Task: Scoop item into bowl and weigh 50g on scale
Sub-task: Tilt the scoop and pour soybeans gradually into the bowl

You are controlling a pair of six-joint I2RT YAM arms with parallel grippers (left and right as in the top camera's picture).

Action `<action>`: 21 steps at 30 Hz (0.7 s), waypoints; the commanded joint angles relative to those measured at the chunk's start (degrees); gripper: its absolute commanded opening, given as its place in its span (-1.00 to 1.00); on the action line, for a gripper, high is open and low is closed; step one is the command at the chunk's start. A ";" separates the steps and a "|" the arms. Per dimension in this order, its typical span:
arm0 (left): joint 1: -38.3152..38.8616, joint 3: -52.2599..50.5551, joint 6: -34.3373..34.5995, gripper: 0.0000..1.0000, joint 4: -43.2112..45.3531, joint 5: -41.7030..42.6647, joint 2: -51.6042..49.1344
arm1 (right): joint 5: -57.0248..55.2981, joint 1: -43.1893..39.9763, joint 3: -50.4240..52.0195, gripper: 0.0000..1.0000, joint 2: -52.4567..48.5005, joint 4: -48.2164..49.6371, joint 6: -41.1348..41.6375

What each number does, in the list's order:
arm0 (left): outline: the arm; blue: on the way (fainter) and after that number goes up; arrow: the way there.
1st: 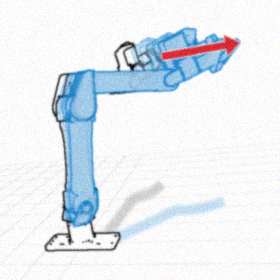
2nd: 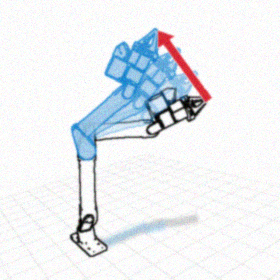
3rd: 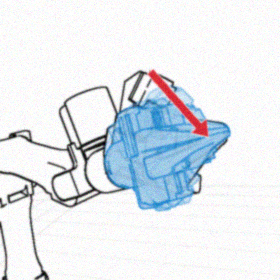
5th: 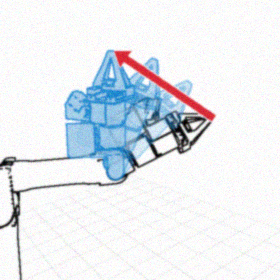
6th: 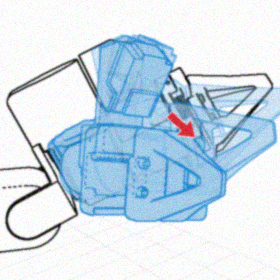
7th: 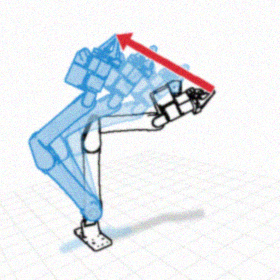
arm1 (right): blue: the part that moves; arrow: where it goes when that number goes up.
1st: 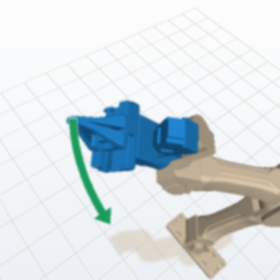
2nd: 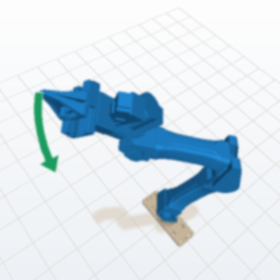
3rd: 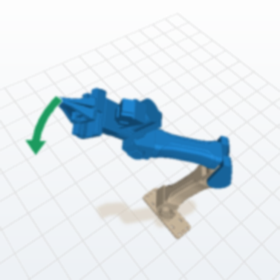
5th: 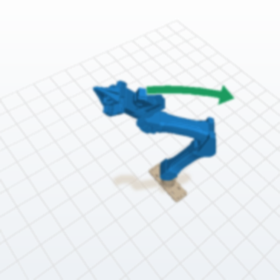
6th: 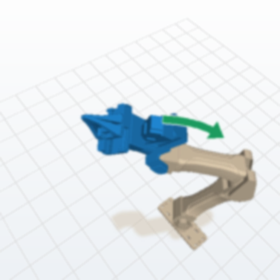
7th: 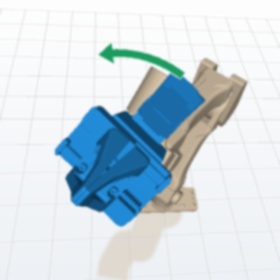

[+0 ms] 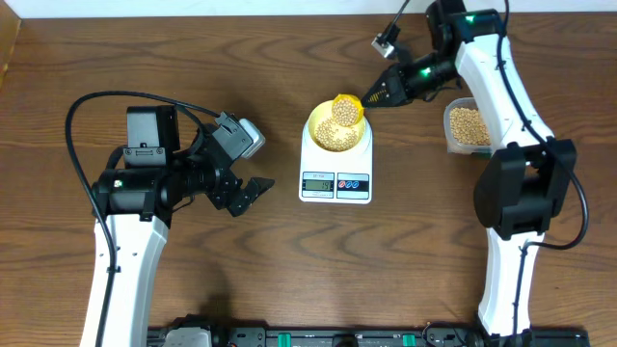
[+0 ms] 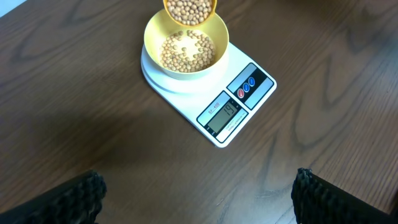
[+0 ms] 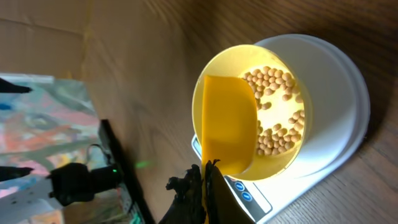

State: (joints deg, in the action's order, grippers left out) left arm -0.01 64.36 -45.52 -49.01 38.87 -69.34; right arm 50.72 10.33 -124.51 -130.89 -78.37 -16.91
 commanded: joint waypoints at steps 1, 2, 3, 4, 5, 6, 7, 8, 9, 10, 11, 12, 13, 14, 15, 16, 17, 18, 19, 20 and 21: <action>-0.31 0.26 -0.96 0.95 0.00 0.52 0.00 | -3.72 1.44 -3.50 -0.98 -1.01 -0.76 -0.87; -0.31 0.26 -0.96 0.95 0.00 0.52 0.00 | -4.33 1.81 -4.07 -0.98 -1.01 -0.83 -0.94; -0.31 0.26 -0.96 0.95 0.00 0.52 0.00 | -4.94 2.14 -4.59 -0.98 -1.01 -0.85 -0.94; -0.31 0.26 -0.96 0.95 0.00 0.52 0.00 | -5.88 2.51 -5.22 -0.98 -1.01 -0.85 -0.94; -0.31 0.26 -0.96 0.95 0.00 0.52 0.00 | -7.34 2.95 -5.92 -0.98 -1.01 -0.85 -0.94; -0.31 0.26 -0.96 0.95 0.00 0.52 0.00 | -8.33 3.21 -6.32 -0.98 -1.01 -0.85 -0.94; -0.31 0.26 -0.96 0.95 0.00 0.52 0.00 | -10.16 3.69 -7.10 -0.98 -1.01 -0.90 -0.94; -0.31 0.26 -0.96 0.95 0.00 0.52 0.00 | -11.39 4.02 -7.58 -0.98 -1.01 -0.90 -0.96; -0.31 0.26 -0.96 0.95 0.00 0.52 0.00 | -12.46 4.35 -8.07 -0.98 -1.01 -0.87 -0.98; -0.31 0.26 -0.96 0.95 0.00 0.52 0.00 | -13.73 4.81 -8.70 -0.98 -1.01 -0.92 -1.25; -0.31 0.26 -0.96 0.95 0.00 0.52 0.00 | -14.88 5.27 -9.22 -0.98 -1.01 -0.92 -1.40; -0.31 0.26 -0.96 0.95 0.00 0.52 0.00 | -16.00 5.68 -9.68 -0.98 -1.01 -0.92 -1.46; -0.31 0.26 -0.96 0.95 0.00 0.52 0.00 | -17.11 6.08 -10.14 -0.98 -1.01 -0.92 -1.57; -0.31 0.26 -0.96 0.95 0.00 0.52 0.00 | -18.40 6.54 -10.62 -0.98 -1.01 -0.92 -1.57; -0.31 0.26 -0.96 0.95 0.00 0.52 0.00 | -19.39 6.88 -10.95 -0.98 -1.01 -0.92 -1.57; -0.31 0.26 -0.96 0.95 0.00 0.52 0.00 | -20.39 7.23 -11.28 -0.98 -1.01 -1.01 -1.57; -0.31 0.26 -0.96 0.95 0.00 0.52 0.00 | -21.33 7.61 -11.63 -0.98 -1.01 -1.18 -1.75; -0.31 0.26 -0.96 0.95 0.00 0.52 0.00 | -22.38 8.07 -11.74 -0.98 -1.01 -1.31 -2.25; -0.31 0.26 -0.96 0.95 0.00 0.52 0.00 | -22.82 8.24 -11.78 -0.98 -1.01 -1.42 -2.45; -0.31 0.26 -0.96 0.95 0.00 0.52 0.00 | -23.43 8.50 -11.80 -0.98 -1.01 -1.51 -2.45; -0.31 0.26 -0.96 0.95 0.00 0.52 0.00 | -23.89 8.79 -11.80 -0.98 -1.01 -1.60 -2.45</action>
State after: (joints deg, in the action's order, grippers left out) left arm 0.01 64.36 -45.52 -49.01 38.87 -69.34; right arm 30.17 18.20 -134.96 -130.89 -79.68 -17.85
